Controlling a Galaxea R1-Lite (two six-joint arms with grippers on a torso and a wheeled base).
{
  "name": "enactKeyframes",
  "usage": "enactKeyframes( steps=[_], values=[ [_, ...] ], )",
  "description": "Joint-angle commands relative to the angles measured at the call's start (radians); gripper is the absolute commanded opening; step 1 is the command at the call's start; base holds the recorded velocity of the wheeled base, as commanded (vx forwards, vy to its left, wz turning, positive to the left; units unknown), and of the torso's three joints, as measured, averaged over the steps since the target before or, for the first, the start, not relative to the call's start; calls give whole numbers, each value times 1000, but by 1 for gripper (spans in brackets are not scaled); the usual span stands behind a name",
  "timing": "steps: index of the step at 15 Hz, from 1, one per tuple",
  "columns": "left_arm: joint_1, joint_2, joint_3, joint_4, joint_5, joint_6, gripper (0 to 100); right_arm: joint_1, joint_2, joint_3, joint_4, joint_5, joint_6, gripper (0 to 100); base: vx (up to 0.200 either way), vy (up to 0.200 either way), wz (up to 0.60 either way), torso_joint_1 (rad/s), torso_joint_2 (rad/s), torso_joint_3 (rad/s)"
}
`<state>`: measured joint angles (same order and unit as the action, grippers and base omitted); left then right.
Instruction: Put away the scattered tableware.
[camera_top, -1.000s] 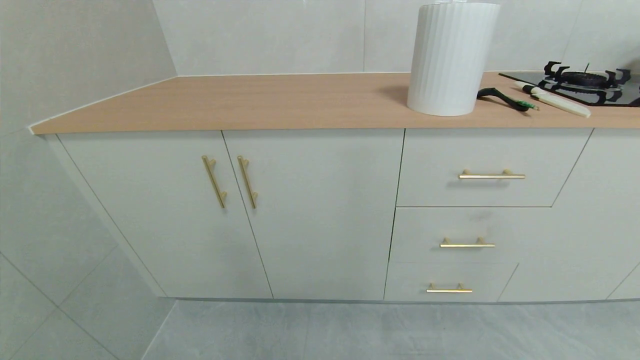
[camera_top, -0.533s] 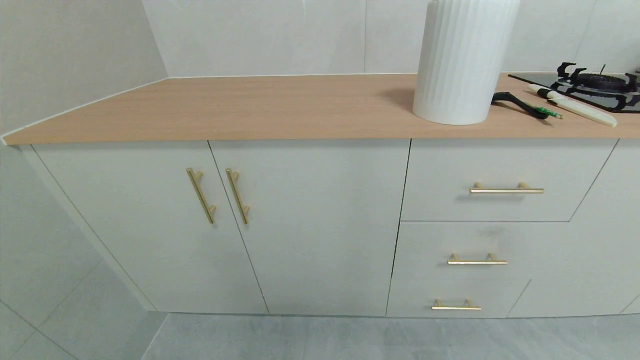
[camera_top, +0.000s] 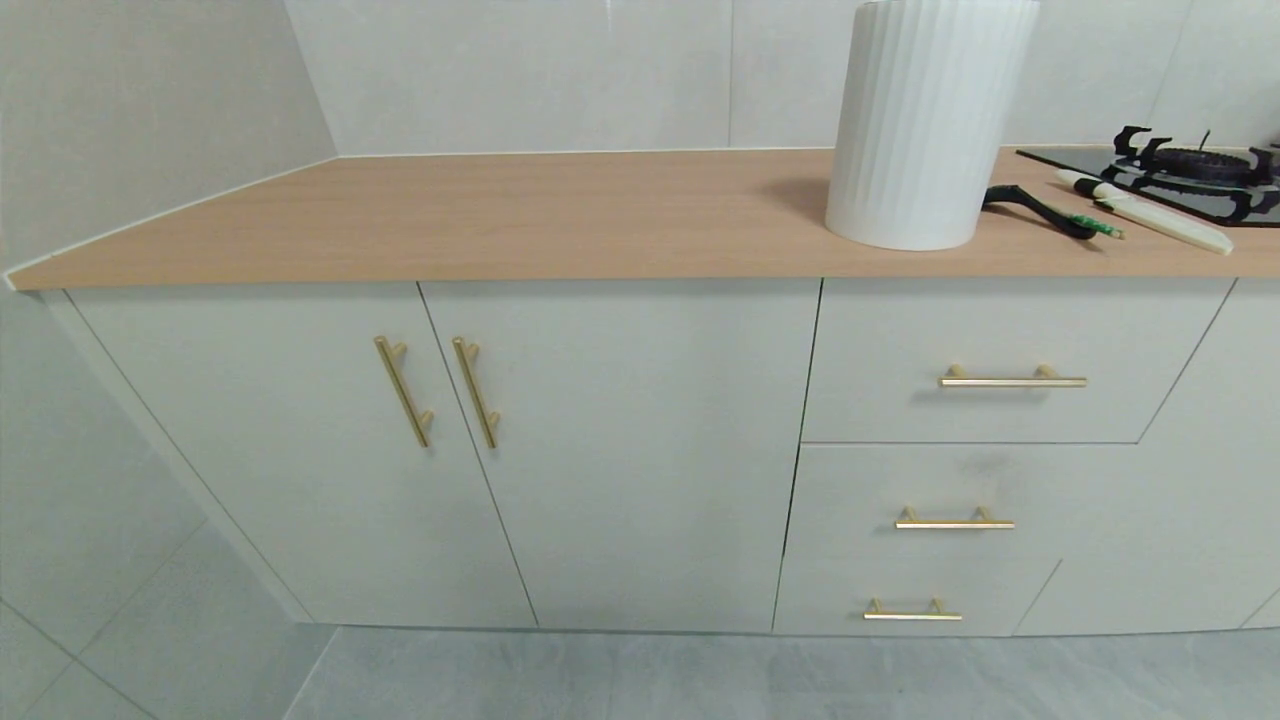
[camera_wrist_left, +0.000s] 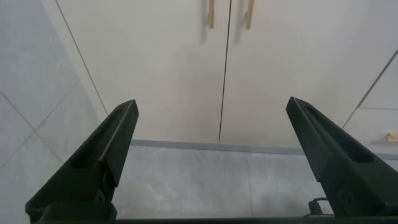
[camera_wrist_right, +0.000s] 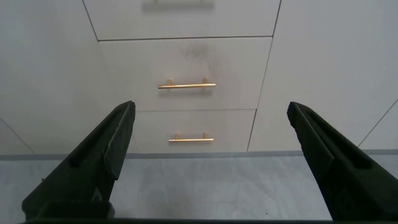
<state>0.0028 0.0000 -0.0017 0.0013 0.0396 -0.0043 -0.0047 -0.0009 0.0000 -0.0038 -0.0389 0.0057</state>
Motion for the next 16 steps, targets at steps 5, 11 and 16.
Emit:
enactKeyframes(
  steps=[5, 11, 16],
  values=[
    [0, 2, 0, 0, 0, 0, 100, 0, 2, -8, -4, 10, -4, 100, 0, 0, 0, 0, 0, 0],
    [0, 2, 0, 0, 0, 0, 100, 66, 693, -400, 15, 137, 7, 100, 0, 0, 0, 0, 0, 0],
    [0, 2, 0, 0, 0, 0, 100, 81, 1385, -522, -300, 140, 0, 100, 0, 0, 0, 0, 0, 0]
  ],
)
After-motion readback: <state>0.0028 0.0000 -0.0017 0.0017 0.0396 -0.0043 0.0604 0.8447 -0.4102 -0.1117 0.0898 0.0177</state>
